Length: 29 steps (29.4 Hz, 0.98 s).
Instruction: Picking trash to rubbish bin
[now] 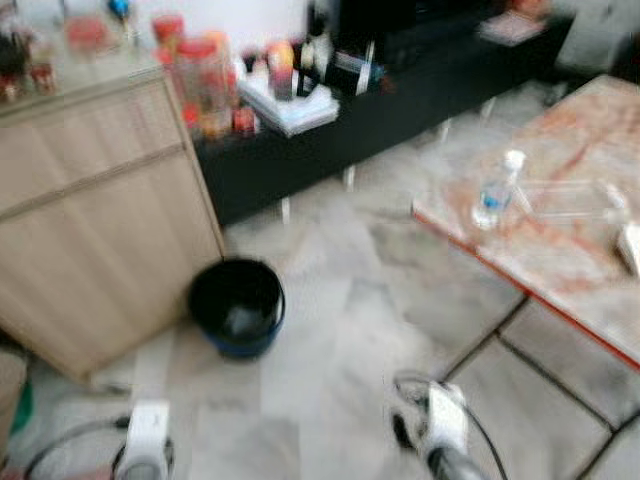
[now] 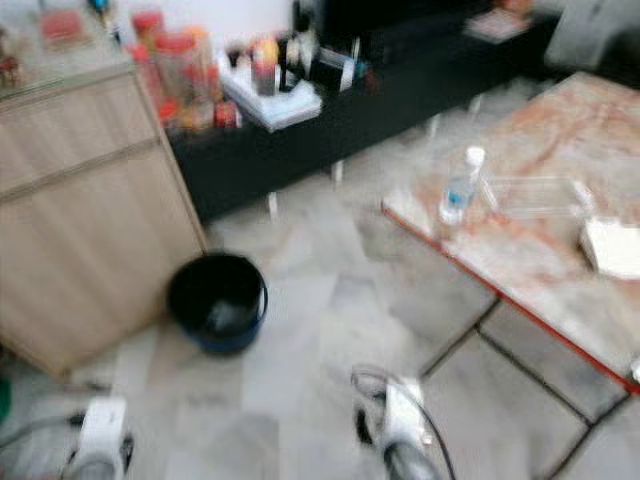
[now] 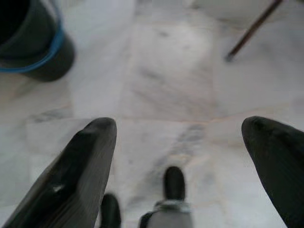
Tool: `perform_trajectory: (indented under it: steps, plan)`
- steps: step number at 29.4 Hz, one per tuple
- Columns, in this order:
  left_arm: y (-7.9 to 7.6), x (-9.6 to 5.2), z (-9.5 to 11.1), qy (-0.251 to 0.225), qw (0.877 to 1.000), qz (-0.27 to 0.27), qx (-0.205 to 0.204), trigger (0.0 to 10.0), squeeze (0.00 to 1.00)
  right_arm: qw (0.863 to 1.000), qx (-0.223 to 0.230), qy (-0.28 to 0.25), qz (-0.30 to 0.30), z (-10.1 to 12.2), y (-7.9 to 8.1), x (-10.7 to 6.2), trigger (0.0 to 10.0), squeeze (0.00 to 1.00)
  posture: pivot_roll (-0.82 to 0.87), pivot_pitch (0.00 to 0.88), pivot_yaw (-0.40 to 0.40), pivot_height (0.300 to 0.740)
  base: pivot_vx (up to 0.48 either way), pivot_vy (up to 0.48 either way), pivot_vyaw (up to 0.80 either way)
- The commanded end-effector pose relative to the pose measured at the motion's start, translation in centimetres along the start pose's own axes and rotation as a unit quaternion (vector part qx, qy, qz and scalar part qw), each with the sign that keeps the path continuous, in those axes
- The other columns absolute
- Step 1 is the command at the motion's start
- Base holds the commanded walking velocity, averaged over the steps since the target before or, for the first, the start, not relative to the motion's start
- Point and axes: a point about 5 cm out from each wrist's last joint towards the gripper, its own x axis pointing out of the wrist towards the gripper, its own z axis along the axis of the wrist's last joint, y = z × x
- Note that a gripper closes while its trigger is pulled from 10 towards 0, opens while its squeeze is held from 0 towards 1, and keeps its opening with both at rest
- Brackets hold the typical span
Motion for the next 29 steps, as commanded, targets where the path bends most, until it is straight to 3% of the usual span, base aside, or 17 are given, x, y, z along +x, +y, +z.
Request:
perform_trajectory:
  steps: [1, 29]
  plan:
    - [0.60, -0.53, -2.13, 0.035, 0.999, 0.007, 0.013, 10.0, 0.00, 1.000, 0.002, 0.005, 0.011, -0.29, 0.93, 0.03, 10.0, 0.00, 0.12, 0.102, 0.010, 0.740, 0.000, 0.000, -0.71]
    - [0.61, -0.58, -2.19, 0.031, 0.999, 0.001, 0.024, 10.0, 0.00, 1.000, 0.004, 0.002, 0.015, -0.18, 1.31, 0.08, 10.0, 0.00, 0.13, 0.115, 0.021, 0.740, 0.000, 0.000, -0.71]
